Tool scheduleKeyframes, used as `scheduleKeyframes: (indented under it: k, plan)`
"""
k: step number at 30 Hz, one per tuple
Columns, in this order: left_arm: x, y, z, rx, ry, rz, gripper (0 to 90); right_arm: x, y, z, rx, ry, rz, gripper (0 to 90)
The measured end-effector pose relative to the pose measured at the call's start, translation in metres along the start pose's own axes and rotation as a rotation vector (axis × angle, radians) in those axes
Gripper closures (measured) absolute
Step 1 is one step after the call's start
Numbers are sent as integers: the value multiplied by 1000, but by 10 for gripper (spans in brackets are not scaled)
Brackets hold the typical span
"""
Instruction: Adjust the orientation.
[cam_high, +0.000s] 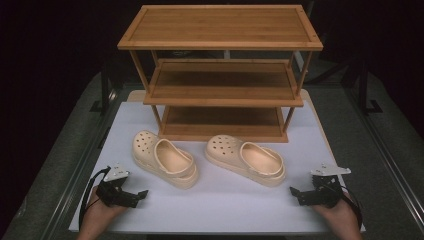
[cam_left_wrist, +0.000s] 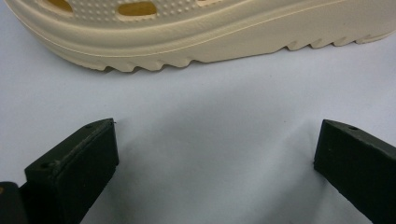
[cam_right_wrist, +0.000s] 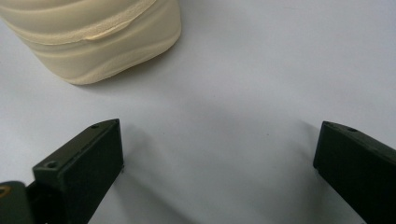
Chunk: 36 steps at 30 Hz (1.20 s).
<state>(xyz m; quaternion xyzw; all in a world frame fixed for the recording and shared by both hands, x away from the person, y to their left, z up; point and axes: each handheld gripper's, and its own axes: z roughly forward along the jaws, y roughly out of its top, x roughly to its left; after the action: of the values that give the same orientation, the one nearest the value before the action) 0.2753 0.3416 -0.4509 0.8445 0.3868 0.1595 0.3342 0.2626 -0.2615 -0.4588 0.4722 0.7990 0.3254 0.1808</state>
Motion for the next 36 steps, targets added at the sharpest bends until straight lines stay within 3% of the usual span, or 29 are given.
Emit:
scheduleKeyframes:
  k: [13,18,20,22,27,32,34,36]
  plan:
    - [0,0,-1,-3,5,-1,4,-1,0,0,0,2,3,11]
    - [-2,1,-9,-35,-18,-19,140,-1,0,0,0,3,4,11]
    - [-3,3,-12,-36,-12,-19,151,-1,0,0,-1,3,3,11]
    - [-3,4,-17,-43,-30,-18,296,-1,0,0,-1,3,2,11]
    - [-1,9,-26,-58,-34,-34,531,-1,0,0,-1,3,4,11]
    - [9,18,-34,-64,-35,-104,794,-1,0,0,-2,3,3,11]
    - [12,22,-36,-70,-37,-112,879,-1,0,0,-1,3,3,11]
    - [15,27,-36,-64,-29,-119,900,-1,0,0,-1,3,3,11]
